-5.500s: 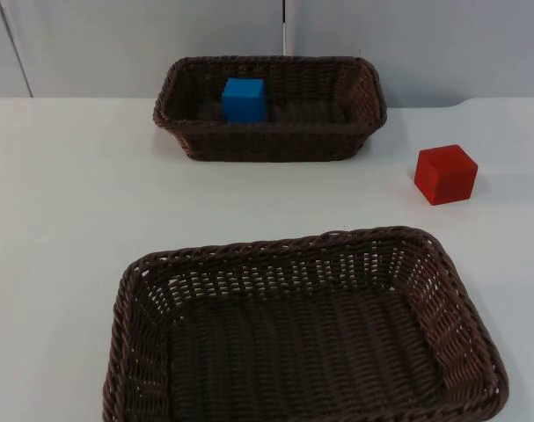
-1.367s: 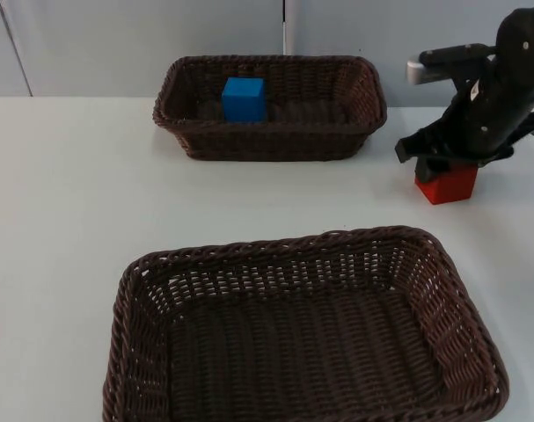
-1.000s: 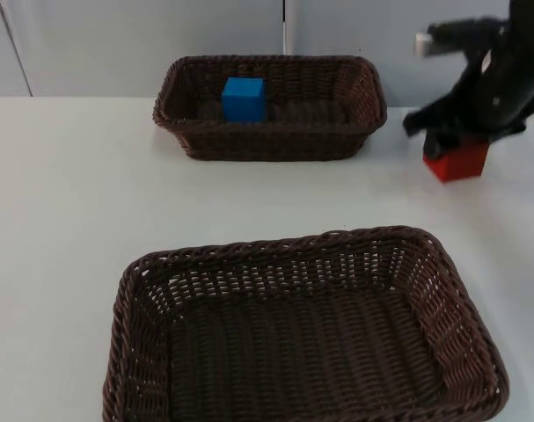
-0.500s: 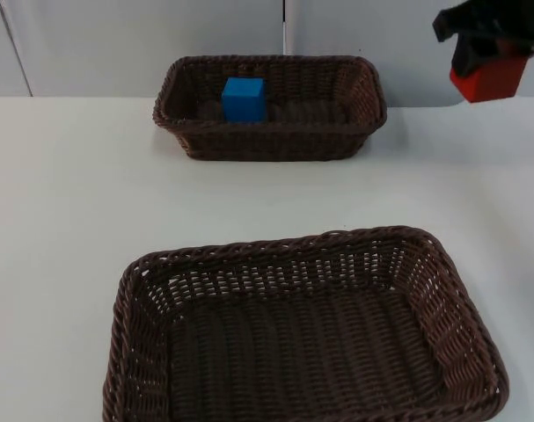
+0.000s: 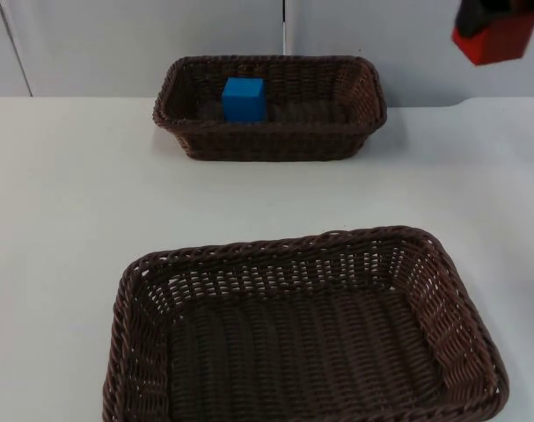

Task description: Pick up one cube with the left hand and place it into the upper basket. Pick up one cube with the right hand and place it into the lower basket.

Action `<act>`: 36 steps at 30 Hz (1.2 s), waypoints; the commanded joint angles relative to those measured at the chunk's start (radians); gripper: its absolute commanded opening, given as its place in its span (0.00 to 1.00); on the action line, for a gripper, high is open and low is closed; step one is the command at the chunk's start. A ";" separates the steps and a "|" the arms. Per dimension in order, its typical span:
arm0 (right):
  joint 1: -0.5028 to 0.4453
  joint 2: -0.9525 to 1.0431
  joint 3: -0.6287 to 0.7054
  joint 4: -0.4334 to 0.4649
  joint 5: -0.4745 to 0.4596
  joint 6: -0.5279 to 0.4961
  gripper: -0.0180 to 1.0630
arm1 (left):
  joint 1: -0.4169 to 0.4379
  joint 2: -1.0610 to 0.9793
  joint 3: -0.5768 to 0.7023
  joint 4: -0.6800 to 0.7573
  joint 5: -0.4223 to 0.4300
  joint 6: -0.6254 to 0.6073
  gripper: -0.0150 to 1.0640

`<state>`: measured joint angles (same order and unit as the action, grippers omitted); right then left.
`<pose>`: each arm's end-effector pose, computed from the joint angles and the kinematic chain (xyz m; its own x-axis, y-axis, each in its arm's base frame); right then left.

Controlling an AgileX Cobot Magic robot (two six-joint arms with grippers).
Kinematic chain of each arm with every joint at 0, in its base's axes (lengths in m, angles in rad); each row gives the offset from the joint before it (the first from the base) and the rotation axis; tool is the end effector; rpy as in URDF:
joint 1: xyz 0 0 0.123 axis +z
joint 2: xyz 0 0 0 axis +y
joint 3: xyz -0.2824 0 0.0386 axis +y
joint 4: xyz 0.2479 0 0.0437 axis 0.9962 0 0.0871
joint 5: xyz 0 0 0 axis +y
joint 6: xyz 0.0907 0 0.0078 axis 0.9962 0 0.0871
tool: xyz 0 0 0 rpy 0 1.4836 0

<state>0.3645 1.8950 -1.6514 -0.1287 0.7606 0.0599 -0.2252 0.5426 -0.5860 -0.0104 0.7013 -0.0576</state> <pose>0.4074 0.1468 0.2892 -0.7286 -0.3138 -0.6088 -0.3292 0.9399 -0.0905 0.0977 -0.0230 0.3070 -0.5404 0.0566 -0.8395 0.1938 0.9793 -0.0587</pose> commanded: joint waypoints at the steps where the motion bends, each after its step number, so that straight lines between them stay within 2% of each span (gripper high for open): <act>1: 0.038 -0.025 -0.002 0.000 0.009 -0.019 0.02 | 0.003 -0.006 0.003 0.004 -0.010 -0.003 0.82; 11: 0.227 -0.025 0.036 -0.020 0.031 -0.052 0.02 | 0.003 -0.006 0.003 0.004 -0.010 -0.003 0.82; 24: 0.406 -0.025 0.044 -0.022 0.048 -0.050 0.02 | 0.003 -0.006 0.003 0.002 -0.010 -0.003 0.82; 36: 0.521 -0.027 0.197 -0.016 0.026 -0.050 0.02 | 0.003 -0.006 0.003 0.002 -0.010 -0.003 0.82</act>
<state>0.8764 1.8799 -1.4631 -0.1459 0.8054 0.0193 -0.2252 0.5426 -0.5860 -0.0104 0.7013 -0.0576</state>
